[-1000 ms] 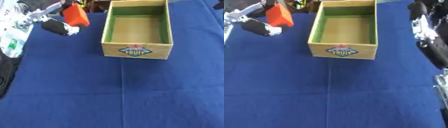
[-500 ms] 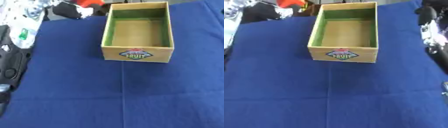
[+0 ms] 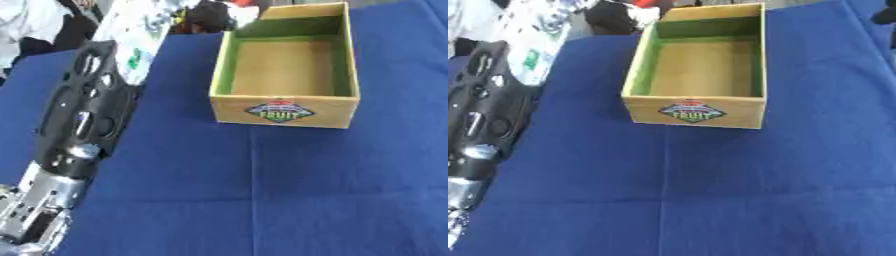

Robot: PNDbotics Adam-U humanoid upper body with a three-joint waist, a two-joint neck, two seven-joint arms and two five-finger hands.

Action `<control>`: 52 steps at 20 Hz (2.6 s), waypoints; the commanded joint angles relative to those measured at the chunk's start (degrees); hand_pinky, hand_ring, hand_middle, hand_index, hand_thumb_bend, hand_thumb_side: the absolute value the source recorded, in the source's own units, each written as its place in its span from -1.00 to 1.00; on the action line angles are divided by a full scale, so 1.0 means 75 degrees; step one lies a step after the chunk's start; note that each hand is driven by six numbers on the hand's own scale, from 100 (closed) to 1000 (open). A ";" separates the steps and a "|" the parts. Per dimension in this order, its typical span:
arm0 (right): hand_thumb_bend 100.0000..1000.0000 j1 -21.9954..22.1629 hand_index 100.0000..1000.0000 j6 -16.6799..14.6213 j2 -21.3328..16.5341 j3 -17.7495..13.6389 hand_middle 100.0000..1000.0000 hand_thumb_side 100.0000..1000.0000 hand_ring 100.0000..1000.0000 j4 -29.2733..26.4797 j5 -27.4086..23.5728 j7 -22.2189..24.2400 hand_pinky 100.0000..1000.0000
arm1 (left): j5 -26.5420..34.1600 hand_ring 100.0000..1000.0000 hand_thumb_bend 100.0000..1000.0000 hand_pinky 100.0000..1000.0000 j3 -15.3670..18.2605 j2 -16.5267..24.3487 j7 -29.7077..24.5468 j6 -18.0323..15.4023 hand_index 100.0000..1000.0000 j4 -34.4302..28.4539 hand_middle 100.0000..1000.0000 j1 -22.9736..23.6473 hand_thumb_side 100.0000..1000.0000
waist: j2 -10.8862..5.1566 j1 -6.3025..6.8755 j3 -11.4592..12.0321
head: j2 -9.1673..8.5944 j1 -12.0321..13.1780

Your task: Pick up objects on the table and place them in the box.

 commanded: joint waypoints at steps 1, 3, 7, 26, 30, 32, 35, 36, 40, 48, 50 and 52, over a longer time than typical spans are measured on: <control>-1.00 -0.0132 0.55 -0.0057 -0.0001 0.0015 0.15 0.12 0.71 -0.0152 -0.0068 -0.0009 0.85 | -0.0278 -0.34 -1.00 -0.53 -0.0081 -0.0004 0.0279 -0.0233 -0.16 0.0166 -0.60 -0.0199 0.21 | -0.0158 -0.0054 -0.0003 | -0.0092 0.0124; -1.00 -0.0137 0.55 -0.0060 0.0001 0.0018 0.15 0.12 0.71 -0.0152 -0.0071 -0.0012 0.85 | -0.0325 -0.34 -1.00 -0.53 -0.0090 -0.0025 0.0361 -0.0301 -0.16 0.0236 -0.60 -0.0198 0.21 | -0.0157 -0.0053 -0.0005 | -0.0090 0.0133; -1.00 -0.0223 0.55 -0.0112 0.0019 0.0029 0.15 0.11 0.70 -0.0152 -0.0074 -0.0033 0.84 | -0.0316 -0.33 -1.00 -0.54 -0.0277 -0.0202 0.0299 -0.0452 -0.15 0.0462 -0.60 -0.0021 0.21 | -0.0139 -0.0063 -0.0025 | -0.0071 0.0053; -1.00 -0.0269 0.55 -0.0154 0.0095 0.0035 0.14 0.11 0.70 -0.0152 -0.0085 -0.0105 0.85 | -0.0908 -0.10 -1.00 -0.26 -0.0390 -0.0593 0.0196 -0.1498 0.66 0.1234 -0.24 0.0173 0.32 | -0.0069 -0.0090 -0.0093 | -0.0073 -0.0221; -1.00 -0.0257 0.55 -0.0146 0.0104 0.0036 0.14 0.11 0.70 -0.0152 -0.0083 -0.0098 0.85 | -0.1216 0.12 -0.59 -0.07 -0.0368 -0.0583 0.0218 -0.1269 1.00 0.1220 0.03 0.0185 0.32 | -0.0061 -0.0093 -0.0095 | -0.0086 -0.0224; -1.00 -0.0252 0.55 -0.0144 0.0104 0.0032 0.14 0.11 0.70 -0.0152 -0.0082 -0.0102 0.85 | -0.1368 0.17 -0.48 -0.04 -0.0352 -0.0573 0.0303 -0.1121 1.00 0.1194 0.10 0.0191 0.31 | -0.0057 -0.0099 -0.0103 | -0.0111 -0.0217; -1.00 -0.0248 0.55 -0.0141 0.0119 0.0034 0.14 0.11 0.70 -0.0152 -0.0086 -0.0102 0.85 | -0.1556 0.36 -0.16 0.12 -0.0351 -0.0566 0.0369 -0.0996 1.00 0.1200 0.38 0.0211 0.37 | -0.0054 -0.0107 -0.0105 | -0.0142 -0.0216; -1.00 -0.0244 0.55 -0.0139 0.0123 0.0036 0.14 0.11 0.70 -0.0152 -0.0086 -0.0100 0.85 | -0.1601 0.37 -0.10 0.12 -0.0337 -0.0564 0.0407 -0.0943 1.00 0.1194 0.40 0.0217 0.39 | -0.0054 -0.0112 -0.0102 | -0.0154 -0.0220; -1.00 -0.0221 0.55 -0.0128 0.0125 0.0034 0.14 0.12 0.70 -0.0152 -0.0084 -0.0094 0.85 | -0.1573 0.32 -0.10 0.05 -0.0233 -0.0561 0.0704 -0.0707 1.00 0.1095 0.35 0.0225 0.38 | -0.0056 -0.0128 -0.0086 | -0.0173 -0.0226; -1.00 -0.0160 0.55 -0.0125 0.0106 -0.0022 0.14 0.11 0.70 -0.0152 -0.0071 -0.0162 0.85 | -0.0691 0.01 -0.29 -0.25 0.0233 -0.0639 0.1620 -0.0155 0.73 -0.0057 -0.01 0.0503 0.42 | -0.0114 -0.0212 0.0070 | -0.0082 -0.0386; -1.00 -0.0129 0.55 -0.0130 0.0090 -0.0057 0.14 0.11 0.70 -0.0152 -0.0060 -0.0213 0.84 | -0.0447 -0.03 -0.32 -0.29 0.0417 -0.0670 0.1865 0.0001 0.69 -0.0452 -0.05 0.0650 0.44 | -0.0153 -0.0252 0.0142 | -0.0029 -0.0475; -1.00 -0.0088 0.55 -0.0133 0.0067 -0.0104 0.14 0.10 0.70 -0.0152 -0.0045 -0.0279 0.84 | -0.0206 -0.10 -0.41 -0.45 0.0543 -0.0621 0.2106 0.0134 0.62 -0.0843 -0.13 0.0805 0.53 | -0.0213 -0.0290 0.0240 | 0.0020 -0.0579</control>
